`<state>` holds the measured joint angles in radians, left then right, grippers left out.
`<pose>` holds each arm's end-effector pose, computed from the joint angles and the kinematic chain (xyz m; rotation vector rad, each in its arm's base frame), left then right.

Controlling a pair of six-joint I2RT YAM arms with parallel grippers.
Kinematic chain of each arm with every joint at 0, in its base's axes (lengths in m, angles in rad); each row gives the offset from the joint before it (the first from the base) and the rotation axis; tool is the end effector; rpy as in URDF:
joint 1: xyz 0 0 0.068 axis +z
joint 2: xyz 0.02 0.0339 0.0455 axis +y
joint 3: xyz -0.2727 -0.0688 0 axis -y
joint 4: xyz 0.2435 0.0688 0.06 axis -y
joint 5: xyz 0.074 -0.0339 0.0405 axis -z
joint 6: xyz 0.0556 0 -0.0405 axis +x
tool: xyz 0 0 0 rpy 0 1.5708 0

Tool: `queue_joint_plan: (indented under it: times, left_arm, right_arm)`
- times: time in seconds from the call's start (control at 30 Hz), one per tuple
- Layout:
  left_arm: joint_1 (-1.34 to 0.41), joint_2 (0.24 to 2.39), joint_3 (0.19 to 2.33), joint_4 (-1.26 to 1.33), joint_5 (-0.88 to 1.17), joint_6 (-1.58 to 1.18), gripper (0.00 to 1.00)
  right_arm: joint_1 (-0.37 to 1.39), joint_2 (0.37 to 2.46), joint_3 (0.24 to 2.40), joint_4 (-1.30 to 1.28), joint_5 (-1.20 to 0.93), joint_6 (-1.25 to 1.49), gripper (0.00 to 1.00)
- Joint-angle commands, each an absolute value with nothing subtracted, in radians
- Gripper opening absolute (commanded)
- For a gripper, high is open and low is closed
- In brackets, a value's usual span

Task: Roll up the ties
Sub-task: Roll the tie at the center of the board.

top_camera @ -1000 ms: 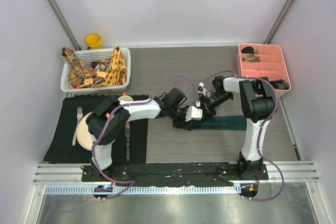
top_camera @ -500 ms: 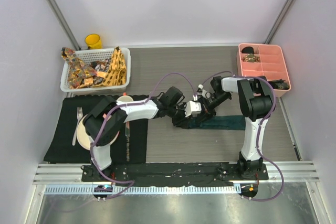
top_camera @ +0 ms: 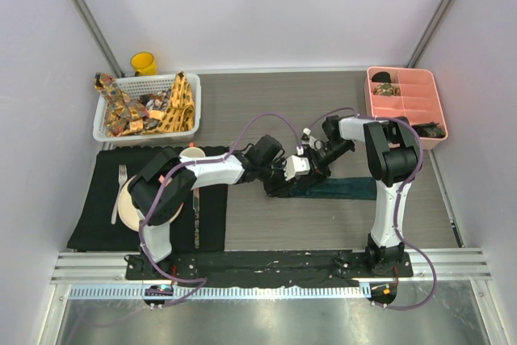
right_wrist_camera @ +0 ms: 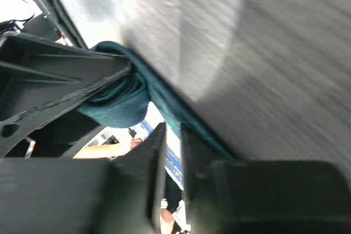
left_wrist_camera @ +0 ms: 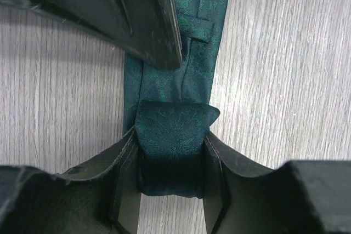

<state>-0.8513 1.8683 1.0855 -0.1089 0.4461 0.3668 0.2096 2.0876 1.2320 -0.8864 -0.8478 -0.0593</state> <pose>0.2409 -0.3113 0.1484 1.5843 1.9235 -0.7575 0.3247 0.1117 0.0969 0.2556 -2.6612 -1.1849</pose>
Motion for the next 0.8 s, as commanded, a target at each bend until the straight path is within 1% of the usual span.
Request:
queue_joint_plan:
  times: [0.0,0.1,0.13,0.2,0.23,0.53,0.6,0.63,0.67,0.7,0.73,0.77]
  left_arm:
    - [-0.844,1.919,1.072,-0.224,0.367,0.344,0.44]
    - [-0.845,1.917,1.072,-0.222,0.373,0.345,0.46]
    - [-0.845,1.917,1.072,-0.221,0.374,0.347,0.46]
    - [-0.847,1.921,1.075,-0.219,0.380,0.348,0.47]
    - [-0.847,1.919,1.075,-0.219,0.383,0.351,0.47]
    - [-0.845,1.925,1.077,-0.215,0.403,0.354,0.49]
    - [-0.847,1.922,1.077,-0.216,0.406,0.357,0.50]
    - [-0.845,1.921,1.077,-0.215,0.410,0.359,0.51]
    - [-0.844,1.919,1.078,-0.216,0.414,0.360,0.52]
    - [-0.845,1.916,1.077,-0.218,0.419,0.364,0.53]
    - [-0.845,1.914,1.077,-0.216,0.426,0.364,0.56]
    - [-0.844,1.907,1.077,-0.213,0.434,0.365,0.58]
  right_arm:
    - [0.221,2.010,1.266,-0.882,-0.856,-0.104,0.34]
    - [0.242,1.984,1.266,-0.879,-0.940,-0.074,0.40]
    - [0.247,1.979,1.266,-0.877,-0.957,-0.061,0.44]
    - [0.265,1.977,1.258,-0.870,-0.985,-0.052,0.45]
    - [0.270,1.979,1.256,-0.868,-0.994,-0.048,0.47]
    - [0.299,2.029,1.233,-0.789,-0.977,-0.023,0.45]
    - [0.299,2.049,1.236,-0.778,-0.965,-0.025,0.40]
    - [0.298,2.062,1.238,-0.778,-0.948,-0.028,0.34]
    - [0.298,2.080,1.239,-0.776,-0.940,-0.029,0.27]
    - [0.296,2.091,1.239,-0.778,-0.930,-0.032,0.09]
    - [0.293,2.095,1.238,-0.778,-0.902,-0.031,0.01]
    - [0.284,2.106,1.233,-0.776,-0.894,-0.037,0.01]
